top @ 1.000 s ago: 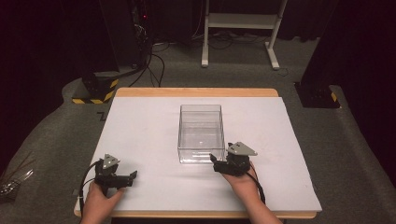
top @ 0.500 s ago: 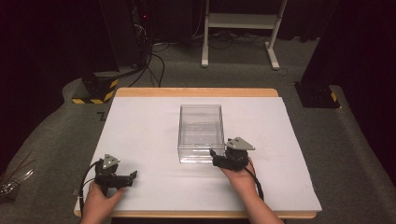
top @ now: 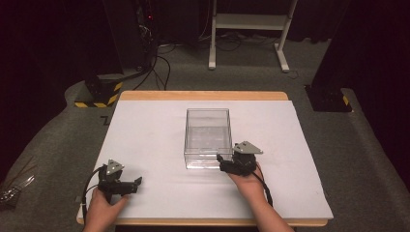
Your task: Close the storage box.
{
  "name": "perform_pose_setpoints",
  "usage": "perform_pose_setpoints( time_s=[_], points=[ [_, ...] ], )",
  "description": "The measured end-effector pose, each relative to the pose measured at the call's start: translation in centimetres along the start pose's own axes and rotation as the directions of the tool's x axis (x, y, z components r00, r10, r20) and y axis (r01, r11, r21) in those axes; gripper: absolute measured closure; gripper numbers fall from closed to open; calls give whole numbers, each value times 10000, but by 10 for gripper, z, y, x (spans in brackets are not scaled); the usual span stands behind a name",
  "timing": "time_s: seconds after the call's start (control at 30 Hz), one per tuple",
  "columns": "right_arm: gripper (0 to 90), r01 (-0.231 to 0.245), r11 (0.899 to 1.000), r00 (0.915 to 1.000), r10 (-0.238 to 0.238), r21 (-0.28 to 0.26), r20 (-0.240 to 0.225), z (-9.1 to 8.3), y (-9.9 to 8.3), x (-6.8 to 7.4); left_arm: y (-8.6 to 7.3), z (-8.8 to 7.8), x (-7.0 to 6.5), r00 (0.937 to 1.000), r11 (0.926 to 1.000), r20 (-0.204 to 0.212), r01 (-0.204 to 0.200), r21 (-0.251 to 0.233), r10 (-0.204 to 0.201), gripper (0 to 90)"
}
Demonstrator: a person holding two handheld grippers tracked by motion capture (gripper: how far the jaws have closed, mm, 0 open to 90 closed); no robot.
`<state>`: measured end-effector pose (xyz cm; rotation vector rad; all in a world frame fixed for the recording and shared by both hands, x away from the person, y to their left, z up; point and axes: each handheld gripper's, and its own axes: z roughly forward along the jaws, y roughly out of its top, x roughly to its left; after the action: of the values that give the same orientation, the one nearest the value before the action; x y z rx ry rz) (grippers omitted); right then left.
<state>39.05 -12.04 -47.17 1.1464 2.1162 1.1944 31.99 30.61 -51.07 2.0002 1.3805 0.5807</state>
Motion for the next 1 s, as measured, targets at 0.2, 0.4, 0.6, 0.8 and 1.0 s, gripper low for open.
perform_pose_setpoints(
  time_s=[0.2,0.4,0.6,0.8,1.0],
  points=[
    [204,15,9999,9999,-12,161,-160,-3,-1,0,0,0,0,10000,10000,-1,0,-1,0,5],
    [205,-22,10000,9997,24,68,-254,-9,-4,2,0,0,0,10000,10000,3,-33,26,33,5],
    [206,-10,10000,9994,9,-22,-351,-17,-6,3,0,0,0,10000,10000,4,-37,27,37,5],
    [208,-123,9999,9992,120,-70,-392,-25,-11,3,0,0,0,10000,10000,-2,-2,-1,2,5],
    [210,-140,9998,9994,136,-117,-307,-36,-16,-2,0,0,0,10000,10000,-17,-39,4,39,5]
  ],
)
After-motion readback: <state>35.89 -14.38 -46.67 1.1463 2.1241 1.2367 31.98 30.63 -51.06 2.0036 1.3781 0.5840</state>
